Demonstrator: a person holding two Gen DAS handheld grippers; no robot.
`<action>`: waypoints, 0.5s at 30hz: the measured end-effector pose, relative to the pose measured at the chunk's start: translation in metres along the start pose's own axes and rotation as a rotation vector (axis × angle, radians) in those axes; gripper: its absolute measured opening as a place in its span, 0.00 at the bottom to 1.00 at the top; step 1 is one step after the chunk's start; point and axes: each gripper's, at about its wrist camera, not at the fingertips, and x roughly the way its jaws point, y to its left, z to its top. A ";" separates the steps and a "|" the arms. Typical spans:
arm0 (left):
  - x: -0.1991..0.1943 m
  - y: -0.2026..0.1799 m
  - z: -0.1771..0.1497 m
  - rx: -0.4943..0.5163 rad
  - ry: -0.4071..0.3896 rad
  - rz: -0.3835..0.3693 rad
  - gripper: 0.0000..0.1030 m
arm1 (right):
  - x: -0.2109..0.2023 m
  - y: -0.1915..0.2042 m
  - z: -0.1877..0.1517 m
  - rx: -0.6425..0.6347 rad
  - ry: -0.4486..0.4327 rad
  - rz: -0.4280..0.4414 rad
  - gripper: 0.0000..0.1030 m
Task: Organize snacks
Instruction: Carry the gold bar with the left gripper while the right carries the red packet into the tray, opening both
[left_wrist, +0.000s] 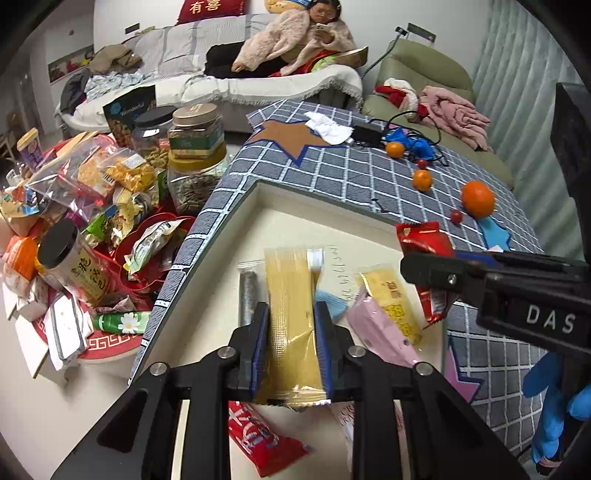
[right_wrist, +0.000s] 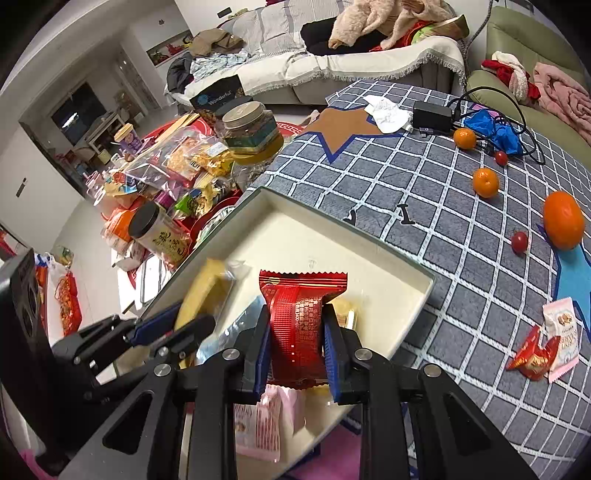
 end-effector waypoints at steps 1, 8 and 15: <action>0.002 0.000 0.000 -0.004 0.003 0.001 0.44 | 0.003 -0.002 0.001 0.013 0.009 0.011 0.26; 0.002 -0.002 0.000 -0.009 -0.001 0.002 0.73 | 0.000 -0.032 -0.012 0.066 0.008 -0.045 0.89; -0.007 -0.042 0.001 0.067 -0.008 -0.041 0.74 | -0.027 -0.106 -0.035 0.171 -0.012 -0.169 0.89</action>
